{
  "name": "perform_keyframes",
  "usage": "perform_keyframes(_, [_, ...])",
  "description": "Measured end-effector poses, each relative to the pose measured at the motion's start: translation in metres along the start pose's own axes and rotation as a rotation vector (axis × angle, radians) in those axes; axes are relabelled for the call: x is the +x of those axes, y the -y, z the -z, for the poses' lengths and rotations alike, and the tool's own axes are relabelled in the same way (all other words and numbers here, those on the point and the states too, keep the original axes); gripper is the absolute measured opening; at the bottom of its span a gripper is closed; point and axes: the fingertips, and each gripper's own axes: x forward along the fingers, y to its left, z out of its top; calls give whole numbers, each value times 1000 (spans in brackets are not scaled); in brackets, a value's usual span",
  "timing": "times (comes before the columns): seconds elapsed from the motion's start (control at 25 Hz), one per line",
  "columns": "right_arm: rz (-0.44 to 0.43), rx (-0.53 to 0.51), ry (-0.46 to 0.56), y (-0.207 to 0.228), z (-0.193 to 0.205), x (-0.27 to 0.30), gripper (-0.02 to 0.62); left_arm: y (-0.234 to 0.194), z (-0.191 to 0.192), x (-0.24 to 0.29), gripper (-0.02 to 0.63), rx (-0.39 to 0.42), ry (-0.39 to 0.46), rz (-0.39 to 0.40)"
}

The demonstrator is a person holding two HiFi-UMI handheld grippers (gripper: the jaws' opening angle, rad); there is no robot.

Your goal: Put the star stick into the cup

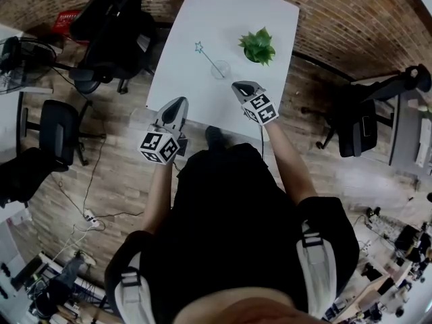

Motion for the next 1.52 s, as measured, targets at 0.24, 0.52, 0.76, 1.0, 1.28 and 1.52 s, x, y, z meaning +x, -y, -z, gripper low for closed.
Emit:
perform_keyframes(0.24, [2, 35, 53, -4, -3, -26, -2, 6, 4, 7, 26, 9, -18, 8])
perform_keyframes(0.52, [23, 88, 85, -8, 9, -56, -2, 20, 8, 15, 26, 20, -34, 31])
perform_keyframes(0.76, [57, 127, 84, 2, 24, -68, -2, 25, 12, 18, 26, 24, -46, 43])
perform_keyframes(1.0, [68, 145, 80, 6, 29, -70, -2, 28, 10, 22, 26, 31, -51, 52])
perform_keyframes(1.28, [65, 142, 70, 7, 32, -68, -2, 29, 10, 25, 26, 36, -56, 56])
perform_keyframes(1.52, [63, 134, 65, 6, 32, -68, -2, 29, 11, 24, 26, 35, -60, 54])
